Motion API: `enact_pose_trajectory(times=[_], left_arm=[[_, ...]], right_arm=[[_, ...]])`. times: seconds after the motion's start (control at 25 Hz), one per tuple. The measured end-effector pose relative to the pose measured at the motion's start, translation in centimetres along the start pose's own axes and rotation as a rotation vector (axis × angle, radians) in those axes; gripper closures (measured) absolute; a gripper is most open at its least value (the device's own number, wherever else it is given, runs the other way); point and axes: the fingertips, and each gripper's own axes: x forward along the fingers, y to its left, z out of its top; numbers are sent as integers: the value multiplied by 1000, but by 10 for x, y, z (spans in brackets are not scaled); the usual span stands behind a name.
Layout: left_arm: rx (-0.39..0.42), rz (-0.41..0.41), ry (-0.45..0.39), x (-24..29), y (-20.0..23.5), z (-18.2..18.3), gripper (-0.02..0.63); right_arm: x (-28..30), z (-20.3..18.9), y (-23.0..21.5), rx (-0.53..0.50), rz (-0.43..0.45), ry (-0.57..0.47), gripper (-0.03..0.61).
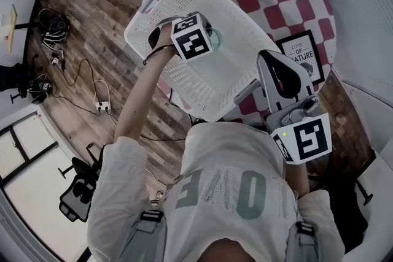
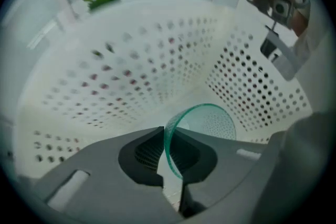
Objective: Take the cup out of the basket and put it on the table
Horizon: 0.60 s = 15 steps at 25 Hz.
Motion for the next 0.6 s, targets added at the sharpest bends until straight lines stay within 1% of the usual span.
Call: enact_pose_trajectory(times=[0.12, 0.16, 0.24, 0.32, 0.44, 0.6], left_arm=[[-191, 189, -204, -55, 29, 22, 592], [-242, 239, -275, -76, 33, 29, 592], [-308, 328, -401, -118, 36, 42, 592], [-332, 405, -493, -158, 36, 52, 592], [-320, 497, -593, -213, 29, 63, 592], [-322, 605, -722, -279, 13, 68, 592]], right_arm=[[-2, 8, 7, -15, 1, -21, 569], [-4, 11, 10, -21, 2, -30, 569], [-7, 20, 15, -39, 8, -54, 569], [-7, 30, 21, -63, 19, -79, 569], [-7, 50, 34, -92, 44, -121, 569], [-8, 85, 54, -114, 89, -211, 569]])
